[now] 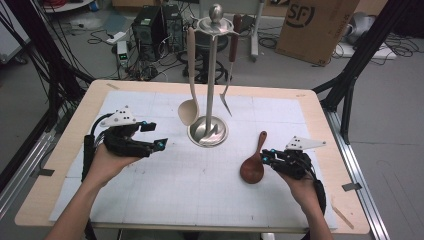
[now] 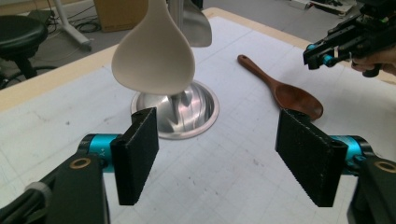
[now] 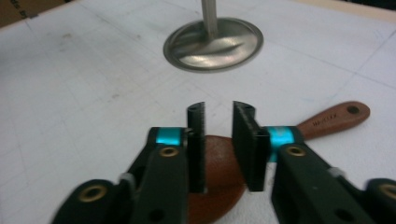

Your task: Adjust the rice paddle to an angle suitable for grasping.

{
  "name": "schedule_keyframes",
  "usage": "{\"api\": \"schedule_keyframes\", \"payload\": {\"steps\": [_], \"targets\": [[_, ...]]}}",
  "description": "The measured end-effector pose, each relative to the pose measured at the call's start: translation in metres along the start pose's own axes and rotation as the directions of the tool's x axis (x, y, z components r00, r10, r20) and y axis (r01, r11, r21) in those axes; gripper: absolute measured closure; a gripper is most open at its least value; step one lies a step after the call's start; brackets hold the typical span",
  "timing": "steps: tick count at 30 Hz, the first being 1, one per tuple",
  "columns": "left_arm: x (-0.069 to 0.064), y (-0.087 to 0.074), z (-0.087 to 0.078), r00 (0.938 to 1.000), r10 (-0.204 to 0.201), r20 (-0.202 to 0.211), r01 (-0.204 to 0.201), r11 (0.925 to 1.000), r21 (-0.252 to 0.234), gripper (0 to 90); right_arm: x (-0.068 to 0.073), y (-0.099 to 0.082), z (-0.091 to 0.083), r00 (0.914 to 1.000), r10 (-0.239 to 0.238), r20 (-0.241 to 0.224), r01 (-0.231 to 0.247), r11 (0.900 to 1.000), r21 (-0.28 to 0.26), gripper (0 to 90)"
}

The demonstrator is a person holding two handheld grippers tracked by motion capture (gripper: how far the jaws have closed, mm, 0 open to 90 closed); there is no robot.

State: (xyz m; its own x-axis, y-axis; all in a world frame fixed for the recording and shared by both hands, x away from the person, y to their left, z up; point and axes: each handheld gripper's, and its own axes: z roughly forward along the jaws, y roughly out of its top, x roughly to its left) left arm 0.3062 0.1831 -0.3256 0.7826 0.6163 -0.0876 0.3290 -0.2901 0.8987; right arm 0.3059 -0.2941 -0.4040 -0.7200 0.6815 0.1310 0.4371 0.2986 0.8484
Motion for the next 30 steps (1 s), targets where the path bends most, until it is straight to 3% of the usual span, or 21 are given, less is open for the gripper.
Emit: {"api": "schedule_keyframes", "payload": {"steps": [4,19,30], "targets": [[-0.002,-0.012,-0.001,0.9999,-0.012,0.002,0.012,0.9999,0.005,28.4,-0.005,-0.001,0.004,0.9999,0.013,0.003,-0.013,0.9995,0.029,89.4],[-0.002,-0.047,-0.008,0.9987,-0.024,-0.045,0.026,0.9994,0.025,25.3,-0.021,-0.014,0.028,0.9966,0.048,0.067,-0.058,0.987,0.15,89.4],[-0.001,-0.063,-0.008,0.9979,-0.032,-0.056,0.033,0.9989,0.033,25.3,-0.022,-0.021,0.034,0.9951,0.061,0.078,-0.074,0.9803,0.183,89.4]]}}
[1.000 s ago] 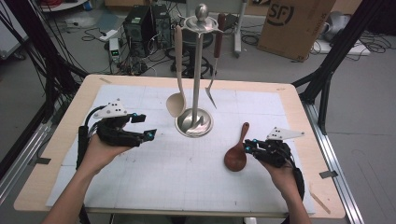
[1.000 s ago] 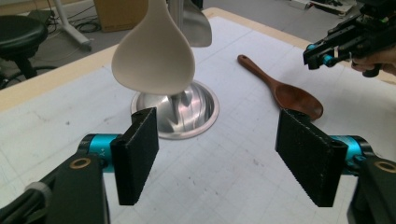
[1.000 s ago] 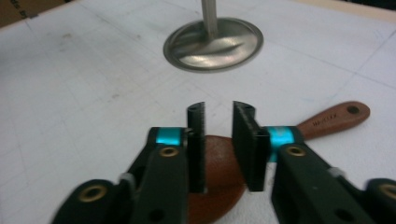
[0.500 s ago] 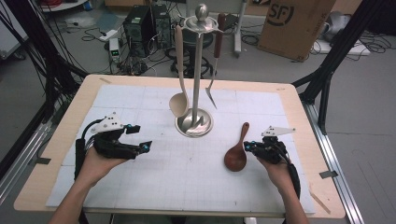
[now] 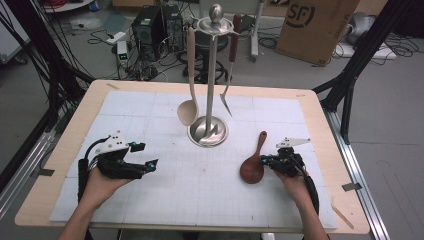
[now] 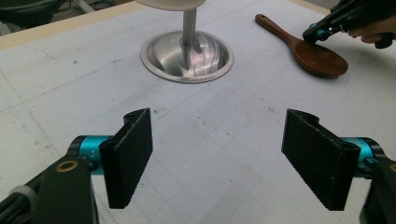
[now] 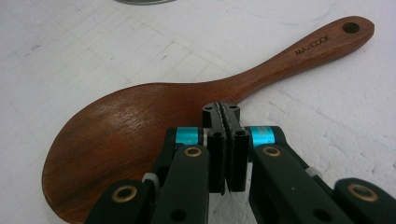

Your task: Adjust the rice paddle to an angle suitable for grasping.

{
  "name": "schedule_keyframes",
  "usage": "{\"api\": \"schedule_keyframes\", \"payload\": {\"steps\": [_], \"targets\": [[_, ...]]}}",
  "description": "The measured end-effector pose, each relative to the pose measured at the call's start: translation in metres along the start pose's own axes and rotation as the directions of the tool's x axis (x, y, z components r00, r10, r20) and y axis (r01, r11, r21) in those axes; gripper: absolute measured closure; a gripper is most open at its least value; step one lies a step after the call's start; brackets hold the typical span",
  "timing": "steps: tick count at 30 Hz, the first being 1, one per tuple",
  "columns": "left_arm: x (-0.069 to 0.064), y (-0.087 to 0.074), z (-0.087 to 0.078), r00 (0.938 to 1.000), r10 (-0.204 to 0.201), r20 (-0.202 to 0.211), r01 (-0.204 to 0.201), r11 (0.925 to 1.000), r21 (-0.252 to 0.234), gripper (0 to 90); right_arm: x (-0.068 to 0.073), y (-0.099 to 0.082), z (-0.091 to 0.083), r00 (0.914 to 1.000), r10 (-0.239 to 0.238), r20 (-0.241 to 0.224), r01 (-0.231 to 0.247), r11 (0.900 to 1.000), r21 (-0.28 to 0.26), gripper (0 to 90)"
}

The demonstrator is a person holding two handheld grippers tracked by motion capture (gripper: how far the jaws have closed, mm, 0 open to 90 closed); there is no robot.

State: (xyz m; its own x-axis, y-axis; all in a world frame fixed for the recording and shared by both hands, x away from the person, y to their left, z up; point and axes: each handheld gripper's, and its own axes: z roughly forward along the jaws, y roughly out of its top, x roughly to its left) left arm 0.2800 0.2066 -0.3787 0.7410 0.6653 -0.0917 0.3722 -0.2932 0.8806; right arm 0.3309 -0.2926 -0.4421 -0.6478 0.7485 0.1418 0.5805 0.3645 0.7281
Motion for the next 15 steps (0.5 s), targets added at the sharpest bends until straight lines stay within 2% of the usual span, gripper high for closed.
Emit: {"api": "schedule_keyframes", "payload": {"steps": [2,7,15], "targets": [[-0.001,-0.002,0.001,1.0,0.002,0.001,-0.002,1.0,0.006,25.3,0.002,-0.001,0.001,1.0,0.0,-0.004,0.0,1.0,-0.002,89.4],[-0.003,-0.003,0.004,0.9999,0.009,0.011,-0.009,0.9999,0.014,25.3,0.012,0.0,0.006,0.9991,-0.037,-0.022,0.037,0.9993,0.01,89.4],[-0.003,-0.003,0.004,0.9999,0.008,0.011,-0.008,0.9999,0.009,25.3,0.031,0.007,0.015,0.9948,-0.071,-0.074,0.072,0.9973,0.013,89.4]]}}
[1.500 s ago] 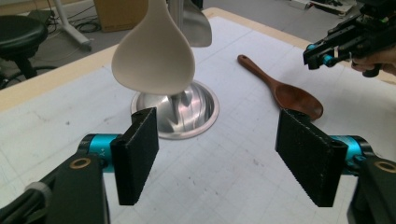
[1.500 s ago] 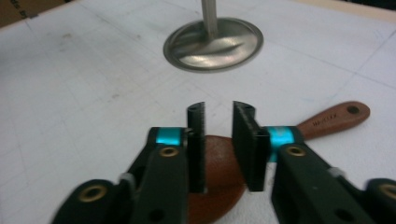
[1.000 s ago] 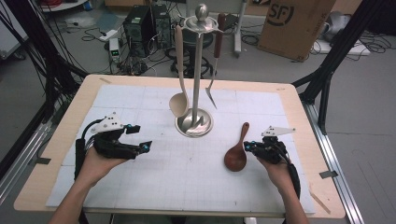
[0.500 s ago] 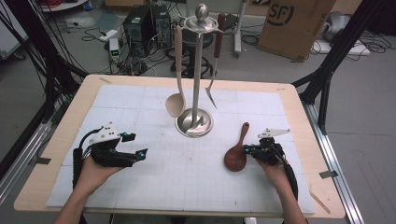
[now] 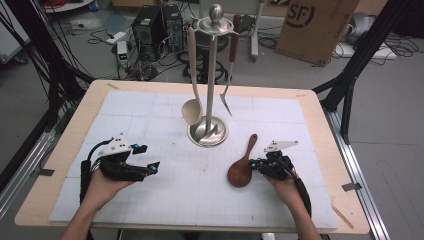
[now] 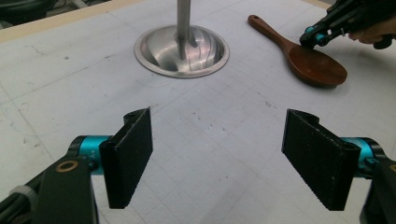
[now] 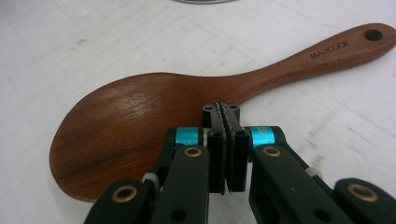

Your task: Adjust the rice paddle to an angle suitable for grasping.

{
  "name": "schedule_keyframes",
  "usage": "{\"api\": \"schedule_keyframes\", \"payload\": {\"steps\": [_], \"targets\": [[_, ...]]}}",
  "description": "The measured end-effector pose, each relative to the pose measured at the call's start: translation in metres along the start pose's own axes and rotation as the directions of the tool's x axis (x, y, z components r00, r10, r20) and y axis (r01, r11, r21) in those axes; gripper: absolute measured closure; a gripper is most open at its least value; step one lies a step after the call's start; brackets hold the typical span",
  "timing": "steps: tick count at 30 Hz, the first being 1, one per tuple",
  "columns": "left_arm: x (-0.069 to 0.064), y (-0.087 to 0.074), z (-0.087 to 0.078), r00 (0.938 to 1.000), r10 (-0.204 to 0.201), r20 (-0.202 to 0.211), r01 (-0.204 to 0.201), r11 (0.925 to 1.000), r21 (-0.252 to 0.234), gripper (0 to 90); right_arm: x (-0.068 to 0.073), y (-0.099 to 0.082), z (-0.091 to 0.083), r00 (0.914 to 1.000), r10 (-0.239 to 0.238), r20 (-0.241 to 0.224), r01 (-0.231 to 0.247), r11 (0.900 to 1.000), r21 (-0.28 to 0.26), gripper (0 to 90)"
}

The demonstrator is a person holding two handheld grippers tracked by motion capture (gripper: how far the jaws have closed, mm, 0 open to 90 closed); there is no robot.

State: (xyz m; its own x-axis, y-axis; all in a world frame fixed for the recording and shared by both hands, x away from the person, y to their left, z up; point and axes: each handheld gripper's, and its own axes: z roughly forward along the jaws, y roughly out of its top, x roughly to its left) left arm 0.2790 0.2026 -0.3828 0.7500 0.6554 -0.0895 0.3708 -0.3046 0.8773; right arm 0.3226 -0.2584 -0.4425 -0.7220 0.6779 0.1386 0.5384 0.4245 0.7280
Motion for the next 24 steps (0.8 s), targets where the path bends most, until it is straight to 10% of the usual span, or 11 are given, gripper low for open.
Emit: {"api": "schedule_keyframes", "payload": {"steps": [24], "targets": [[-0.003,-0.001,0.002,0.9997,0.025,0.007,-0.025,0.9996,0.016,25.4,0.029,0.005,0.01,0.9931,-0.063,-0.099,0.064,0.9979,0.007,89.4]]}}
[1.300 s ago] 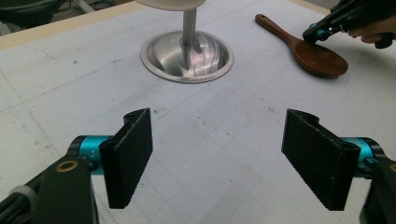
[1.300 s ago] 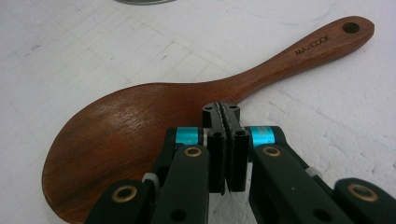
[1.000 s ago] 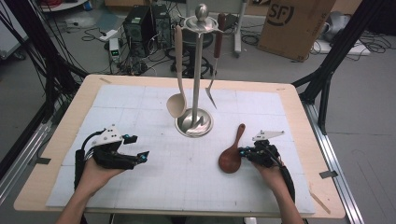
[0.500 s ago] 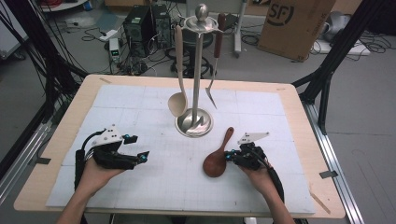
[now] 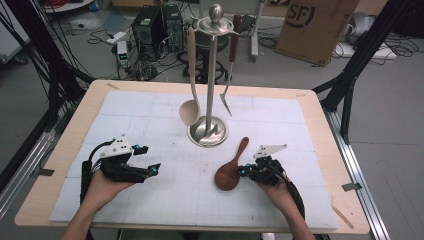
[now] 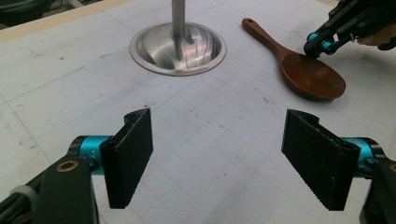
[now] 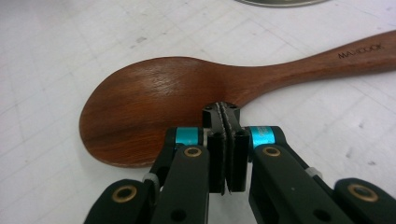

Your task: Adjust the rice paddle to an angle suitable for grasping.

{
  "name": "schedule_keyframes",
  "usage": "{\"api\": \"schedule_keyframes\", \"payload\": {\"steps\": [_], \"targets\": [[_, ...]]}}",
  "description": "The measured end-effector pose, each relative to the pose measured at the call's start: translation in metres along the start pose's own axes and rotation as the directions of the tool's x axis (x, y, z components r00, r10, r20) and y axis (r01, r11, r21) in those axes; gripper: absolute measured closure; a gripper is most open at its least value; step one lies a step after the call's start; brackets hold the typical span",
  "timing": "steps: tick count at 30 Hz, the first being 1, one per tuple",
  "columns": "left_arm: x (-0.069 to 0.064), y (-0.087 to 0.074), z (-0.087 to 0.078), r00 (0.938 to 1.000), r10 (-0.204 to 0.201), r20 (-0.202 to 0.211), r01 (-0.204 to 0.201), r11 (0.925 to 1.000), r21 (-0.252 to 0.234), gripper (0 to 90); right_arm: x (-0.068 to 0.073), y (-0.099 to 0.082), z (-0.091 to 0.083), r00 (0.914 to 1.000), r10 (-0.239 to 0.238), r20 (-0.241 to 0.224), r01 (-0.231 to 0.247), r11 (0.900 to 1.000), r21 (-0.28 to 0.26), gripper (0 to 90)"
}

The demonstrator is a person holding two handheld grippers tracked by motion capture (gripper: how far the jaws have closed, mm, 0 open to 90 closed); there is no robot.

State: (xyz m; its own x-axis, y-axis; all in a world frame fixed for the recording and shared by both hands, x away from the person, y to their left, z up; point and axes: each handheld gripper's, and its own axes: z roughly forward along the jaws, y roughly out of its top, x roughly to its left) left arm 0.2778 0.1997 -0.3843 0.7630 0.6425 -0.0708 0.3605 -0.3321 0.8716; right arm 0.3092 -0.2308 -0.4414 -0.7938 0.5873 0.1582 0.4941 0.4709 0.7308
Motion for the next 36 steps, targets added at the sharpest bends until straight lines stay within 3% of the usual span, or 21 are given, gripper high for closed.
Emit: {"api": "schedule_keyframes", "payload": {"steps": [13,26,29,36], "targets": [[-0.002,0.0,0.003,0.9999,0.012,-0.002,-0.012,0.9999,0.012,25.4,0.03,0.015,0.025,0.9949,-0.072,-0.071,0.073,0.9973,0.012,89.4],[-0.002,0.0,0.003,0.9998,0.022,-0.002,-0.022,0.9996,0.019,25.4,0.052,0.027,0.047,0.9871,-0.096,-0.128,0.098,0.995,0.014,89.3],[-0.002,-0.001,0.003,0.9997,0.022,-0.004,-0.022,0.9996,0.016,25.4,0.05,0.027,0.048,0.9861,-0.09,-0.139,0.094,0.9955,0.016,88.8],[-0.002,-0.002,0.002,0.9998,0.018,-0.008,-0.018,0.9998,0.011,25.4,0.037,0.027,0.04,0.9916,-0.069,-0.11,0.067,0.9975,-0.023,88.8]]}}
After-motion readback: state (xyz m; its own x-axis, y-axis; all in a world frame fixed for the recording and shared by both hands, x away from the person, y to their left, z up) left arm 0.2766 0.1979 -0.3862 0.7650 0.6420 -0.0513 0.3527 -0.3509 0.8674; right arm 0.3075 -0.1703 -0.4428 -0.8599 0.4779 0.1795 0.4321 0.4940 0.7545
